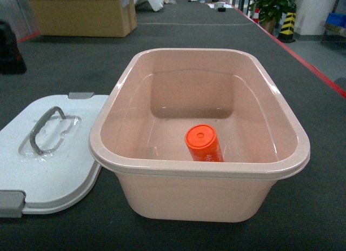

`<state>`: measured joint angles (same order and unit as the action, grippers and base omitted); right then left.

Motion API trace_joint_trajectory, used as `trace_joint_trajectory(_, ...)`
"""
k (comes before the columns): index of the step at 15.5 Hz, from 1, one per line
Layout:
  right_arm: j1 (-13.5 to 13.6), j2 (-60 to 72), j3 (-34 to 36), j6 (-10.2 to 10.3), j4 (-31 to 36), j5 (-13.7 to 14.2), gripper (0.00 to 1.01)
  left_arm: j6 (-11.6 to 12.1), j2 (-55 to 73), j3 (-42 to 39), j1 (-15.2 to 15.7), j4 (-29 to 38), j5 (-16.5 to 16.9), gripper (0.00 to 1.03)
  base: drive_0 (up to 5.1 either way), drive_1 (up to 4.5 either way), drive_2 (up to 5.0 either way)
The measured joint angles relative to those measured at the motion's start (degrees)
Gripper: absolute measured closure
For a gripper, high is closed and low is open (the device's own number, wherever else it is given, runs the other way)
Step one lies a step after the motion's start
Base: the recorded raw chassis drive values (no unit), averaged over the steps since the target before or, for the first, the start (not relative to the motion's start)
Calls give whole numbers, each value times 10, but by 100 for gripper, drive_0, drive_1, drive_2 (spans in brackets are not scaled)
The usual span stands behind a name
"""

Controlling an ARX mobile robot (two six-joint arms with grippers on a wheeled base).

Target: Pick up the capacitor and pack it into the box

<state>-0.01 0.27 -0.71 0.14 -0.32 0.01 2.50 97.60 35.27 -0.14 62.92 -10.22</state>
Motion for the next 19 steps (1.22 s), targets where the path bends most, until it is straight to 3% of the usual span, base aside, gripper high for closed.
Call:
trace_joint_trajectory(4,0,0,0,0,0,0,3,10,184,47,12,43,24,5,0,0,0)
trace_joint_trajectory(7,0,0,0,0,0,0,3,10,276,83,9,30,26,5,0,0,0)
trace_joint_trajectory(15,0,0,0,0,0,0,3,11,262,73,11,21,23,100,0,0,0)
trace_joint_trajectory(17,0,0,0,0,0,0,3,9,219,65,10,3,19,101,0,0,0)
trace_joint_trajectory(19,0,0,0,0,0,0,3,5,104,69,4,-74,0,101,0,0,0)
